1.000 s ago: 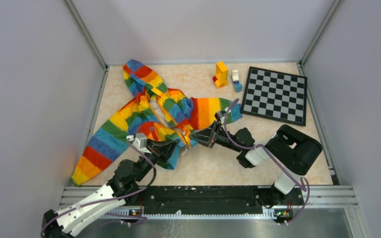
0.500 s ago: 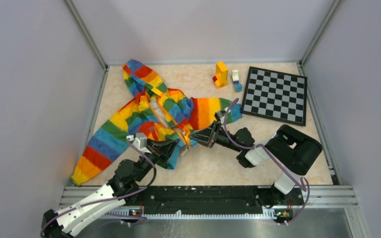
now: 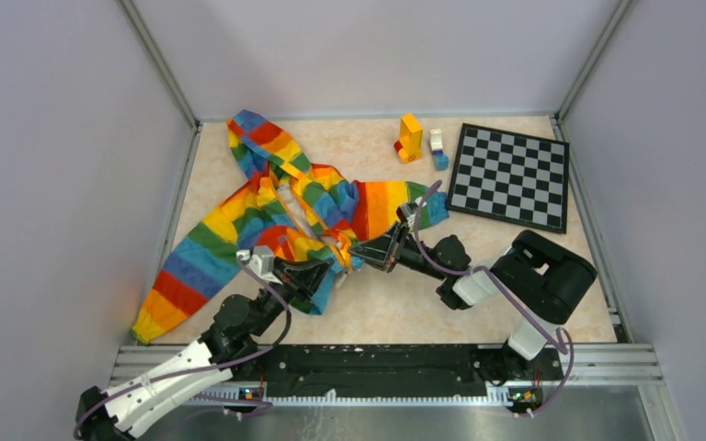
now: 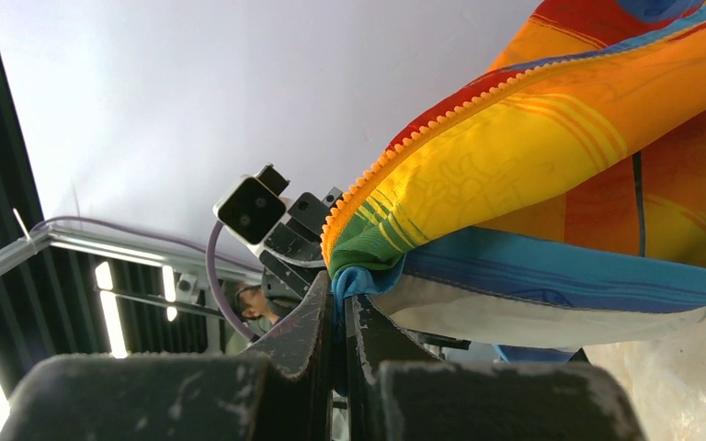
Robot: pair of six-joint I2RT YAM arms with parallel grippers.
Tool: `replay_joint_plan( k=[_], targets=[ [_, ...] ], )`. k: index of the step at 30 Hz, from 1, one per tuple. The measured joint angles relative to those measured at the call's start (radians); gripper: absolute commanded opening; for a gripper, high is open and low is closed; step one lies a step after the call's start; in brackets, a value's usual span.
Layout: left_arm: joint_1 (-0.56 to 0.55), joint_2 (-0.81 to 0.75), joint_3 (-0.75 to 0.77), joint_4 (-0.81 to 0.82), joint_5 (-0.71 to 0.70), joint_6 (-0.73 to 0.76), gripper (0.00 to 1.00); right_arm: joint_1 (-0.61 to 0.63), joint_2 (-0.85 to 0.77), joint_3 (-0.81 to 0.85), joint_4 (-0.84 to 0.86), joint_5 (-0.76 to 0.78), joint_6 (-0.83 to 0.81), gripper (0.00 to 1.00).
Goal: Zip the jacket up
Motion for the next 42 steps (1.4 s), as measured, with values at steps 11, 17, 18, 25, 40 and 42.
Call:
replay_joint_plan(
  k=[11,17,18,25,40,42],
  targets=[
    [0.000,-0.083,0.000,-0.020,-0.005,-0.001,0.00,0.000,0.009,-0.002,0.000,-0.001,0.000,0.00],
    [0.000,-0.083,0.000,-0.029,-0.005,-0.001,0.00,0.000,0.009,-0.002,0.000,-0.002,0.000,0.00],
    [0.000,-0.083,0.000,-0.029,-0.005,-0.001,0.00,0.000,0.009,-0.002,0.000,-0.002,0.000,0.00],
    [0.000,-0.067,0.000,-0.027,-0.009,-0.002,0.00,0.000,0.009,-0.002,0.000,-0.004,0.000,0.00],
    [0.000,-0.034,0.000,-0.008,-0.009,-0.005,0.00,0.000,0.009,-0.002,0.000,-0.005,0.000,0.00],
    [0.000,-0.034,0.000,-0.008,-0.009,-0.005,0.00,0.000,0.009,-0.002,0.000,-0.005,0.000,0.00]
  ],
)
